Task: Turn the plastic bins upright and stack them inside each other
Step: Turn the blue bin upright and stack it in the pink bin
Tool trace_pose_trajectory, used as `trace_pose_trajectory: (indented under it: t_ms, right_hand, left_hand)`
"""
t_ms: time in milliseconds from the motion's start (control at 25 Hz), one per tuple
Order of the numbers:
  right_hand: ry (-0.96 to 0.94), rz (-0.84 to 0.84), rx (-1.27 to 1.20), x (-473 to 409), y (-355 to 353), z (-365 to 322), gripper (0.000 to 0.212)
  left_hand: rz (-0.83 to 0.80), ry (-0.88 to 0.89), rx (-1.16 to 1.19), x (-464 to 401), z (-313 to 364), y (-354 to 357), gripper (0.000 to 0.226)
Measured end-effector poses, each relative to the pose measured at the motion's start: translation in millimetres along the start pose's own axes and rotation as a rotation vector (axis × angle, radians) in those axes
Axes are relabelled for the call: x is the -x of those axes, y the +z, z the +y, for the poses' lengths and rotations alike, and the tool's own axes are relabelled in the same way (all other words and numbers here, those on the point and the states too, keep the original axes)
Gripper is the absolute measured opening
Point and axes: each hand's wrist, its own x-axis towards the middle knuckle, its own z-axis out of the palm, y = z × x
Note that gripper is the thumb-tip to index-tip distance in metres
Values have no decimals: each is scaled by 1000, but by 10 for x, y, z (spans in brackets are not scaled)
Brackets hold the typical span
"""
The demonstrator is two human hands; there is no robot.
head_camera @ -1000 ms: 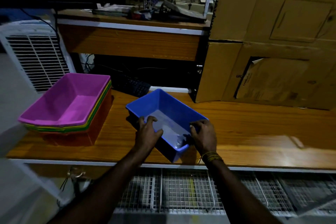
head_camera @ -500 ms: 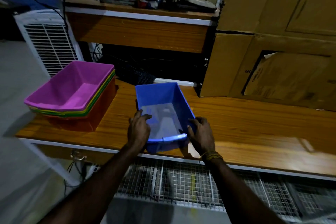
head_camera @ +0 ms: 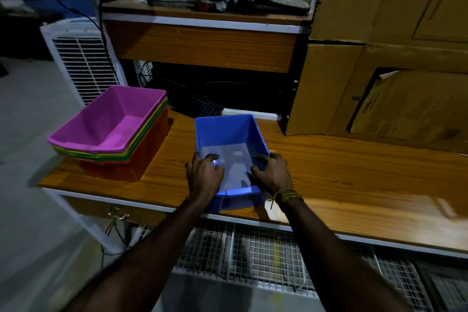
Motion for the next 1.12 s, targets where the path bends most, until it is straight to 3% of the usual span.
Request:
trace_pose_trajectory:
  t_ms: [200,480,680,960,1120]
  right_hand:
    - [-12,20,-5,101,114,-53,46]
    - [102,190,-62,259,377,-377,42]
    - [226,259,-33,309,664,-826,41]
    - [323,266,38,348,1026,-1482,53]
    - [368,358,-101,372,1104,-1767,37]
  left_hand:
    - [-15,15,-17,-12,-88,-102,37]
    - [-59,64,-6,-193,-282,-231,41]
    - [-155,207,-75,-491,-664,-474,42]
    - [-200,288,27,-877,-1209,-797,38]
    - [-201,342,128,-1013,-1329,-991,30]
